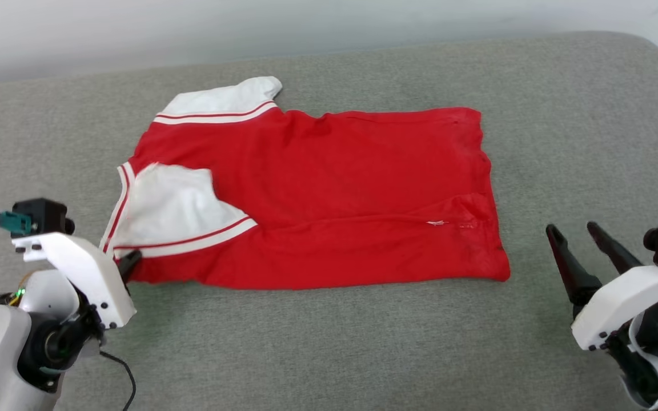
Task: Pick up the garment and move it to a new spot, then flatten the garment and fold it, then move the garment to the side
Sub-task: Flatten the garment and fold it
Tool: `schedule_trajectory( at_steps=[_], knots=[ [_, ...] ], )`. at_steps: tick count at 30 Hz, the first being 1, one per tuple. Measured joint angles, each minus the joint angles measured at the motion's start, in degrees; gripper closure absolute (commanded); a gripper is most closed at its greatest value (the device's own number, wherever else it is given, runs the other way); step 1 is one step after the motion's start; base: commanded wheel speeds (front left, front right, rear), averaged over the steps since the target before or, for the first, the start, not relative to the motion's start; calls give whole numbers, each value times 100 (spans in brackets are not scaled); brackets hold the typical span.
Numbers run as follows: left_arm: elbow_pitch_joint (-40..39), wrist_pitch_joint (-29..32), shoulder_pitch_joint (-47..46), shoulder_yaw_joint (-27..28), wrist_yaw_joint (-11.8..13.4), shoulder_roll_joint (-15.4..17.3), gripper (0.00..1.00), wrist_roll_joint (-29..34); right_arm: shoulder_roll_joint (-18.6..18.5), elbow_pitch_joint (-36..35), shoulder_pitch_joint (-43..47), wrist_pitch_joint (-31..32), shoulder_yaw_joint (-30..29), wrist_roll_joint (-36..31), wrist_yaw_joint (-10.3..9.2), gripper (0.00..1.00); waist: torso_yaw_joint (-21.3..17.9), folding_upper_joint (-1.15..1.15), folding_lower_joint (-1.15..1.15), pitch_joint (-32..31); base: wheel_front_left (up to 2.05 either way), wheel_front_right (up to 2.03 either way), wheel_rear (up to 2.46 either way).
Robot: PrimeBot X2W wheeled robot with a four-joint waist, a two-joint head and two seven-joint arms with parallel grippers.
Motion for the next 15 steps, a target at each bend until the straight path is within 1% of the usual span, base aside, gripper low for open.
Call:
schedule_trajectory(
  at_steps=[4,8,11,15],
  knots=[
    [-382,-121,-99,-3,52,5,100,138,-280,291,-193,1031,26,325,0,0,133,0,0,25,0,0,0],
    [-711,-182,-213,-69,135,-25,100,285,-386,564,-435,1914,265,550,0,0,242,0,0,182,0,0,0],
    [-857,-235,-307,-121,178,-107,100,360,-421,750,-680,2267,439,654,0,0,325,0,0,337,0,0,0],
    [-938,-323,-352,-151,205,-163,100,430,-401,1113,-999,2449,648,782,0,0,416,0,0,529,0,0,0]
  ],
)
